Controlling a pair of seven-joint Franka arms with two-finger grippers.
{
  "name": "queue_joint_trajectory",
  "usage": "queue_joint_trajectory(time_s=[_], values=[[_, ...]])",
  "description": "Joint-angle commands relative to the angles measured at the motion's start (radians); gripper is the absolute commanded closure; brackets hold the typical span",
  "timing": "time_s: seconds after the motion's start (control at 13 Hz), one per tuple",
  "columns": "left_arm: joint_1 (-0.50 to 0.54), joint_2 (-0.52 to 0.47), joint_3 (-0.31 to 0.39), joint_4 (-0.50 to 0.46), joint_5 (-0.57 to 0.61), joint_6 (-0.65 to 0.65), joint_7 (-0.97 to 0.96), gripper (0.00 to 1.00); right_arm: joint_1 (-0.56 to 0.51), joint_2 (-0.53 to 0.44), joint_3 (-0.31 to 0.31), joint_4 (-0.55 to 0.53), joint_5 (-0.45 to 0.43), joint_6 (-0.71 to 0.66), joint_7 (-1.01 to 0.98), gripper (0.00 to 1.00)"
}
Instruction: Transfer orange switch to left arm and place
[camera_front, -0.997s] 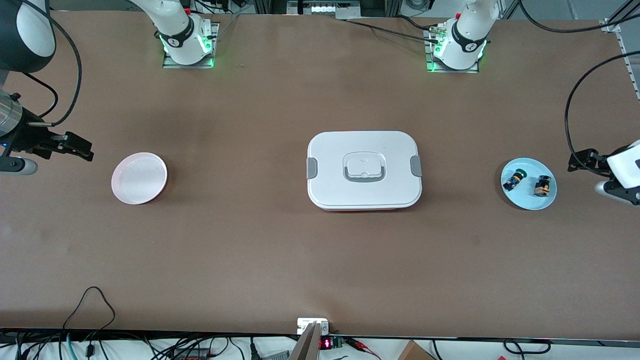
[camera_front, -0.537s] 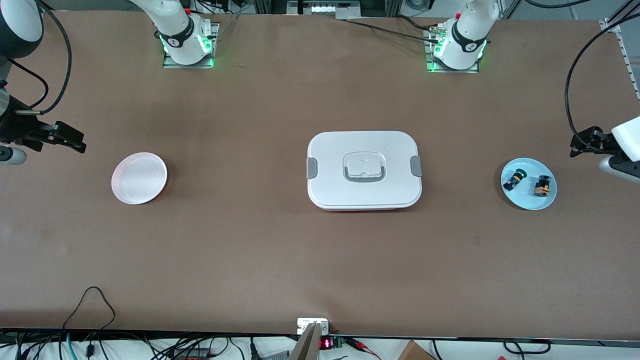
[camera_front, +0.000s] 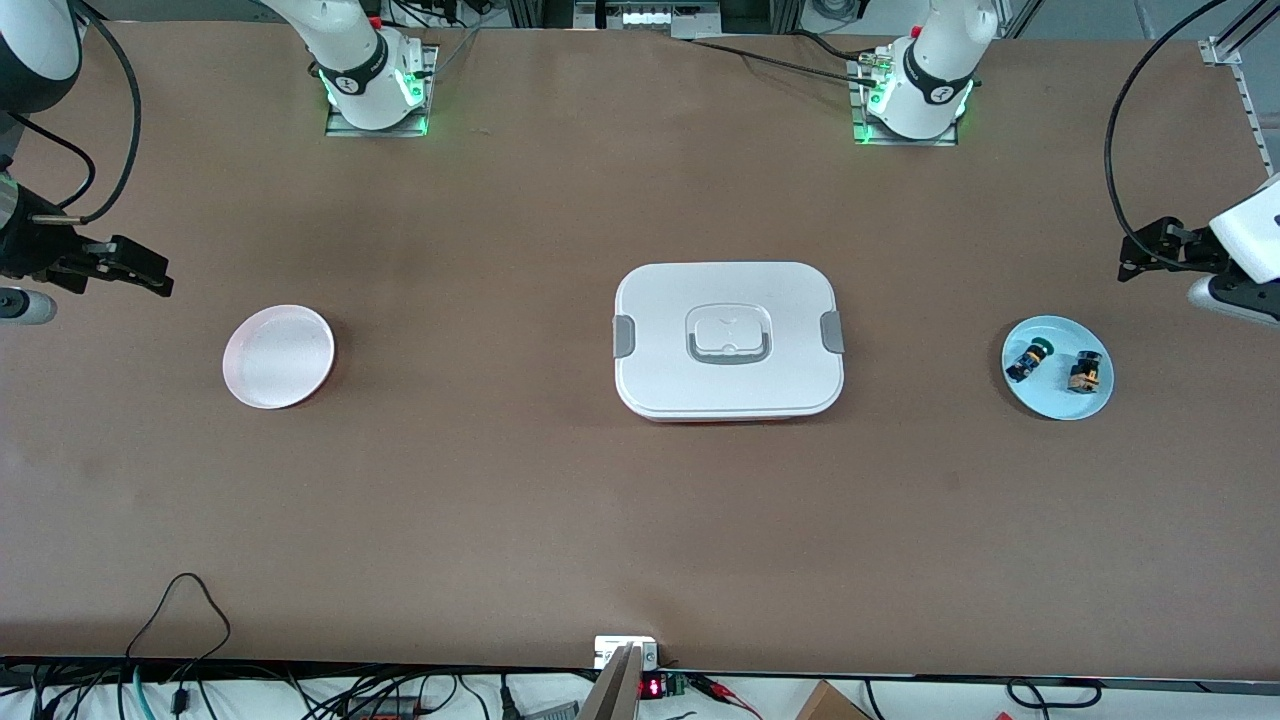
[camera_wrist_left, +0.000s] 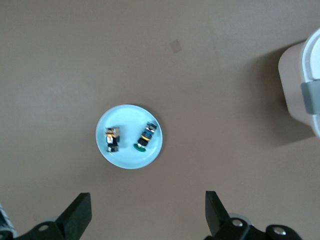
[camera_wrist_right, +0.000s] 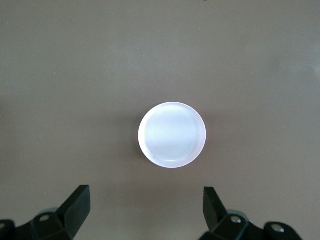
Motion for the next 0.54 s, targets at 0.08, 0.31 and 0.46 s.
queue_joint_trajectory(time_s=[0.08, 0.31, 0.46], values=[[0.006, -0.100, 0.015, -0.180, -0.022, 0.109, -0.052, 0.00, -0.004, -0.005, 0.003, 0.014, 0.010, -0.024, -0.015, 0.00], [0.012, -0.121, 0.015, -0.225, -0.021, 0.151, -0.085, 0.00, -0.004, -0.006, 0.003, 0.014, 0.008, -0.044, -0.014, 0.00], [0.015, -0.122, 0.015, -0.226, -0.022, 0.140, -0.156, 0.00, -0.002, -0.006, 0.003, 0.016, 0.008, -0.050, -0.012, 0.00]])
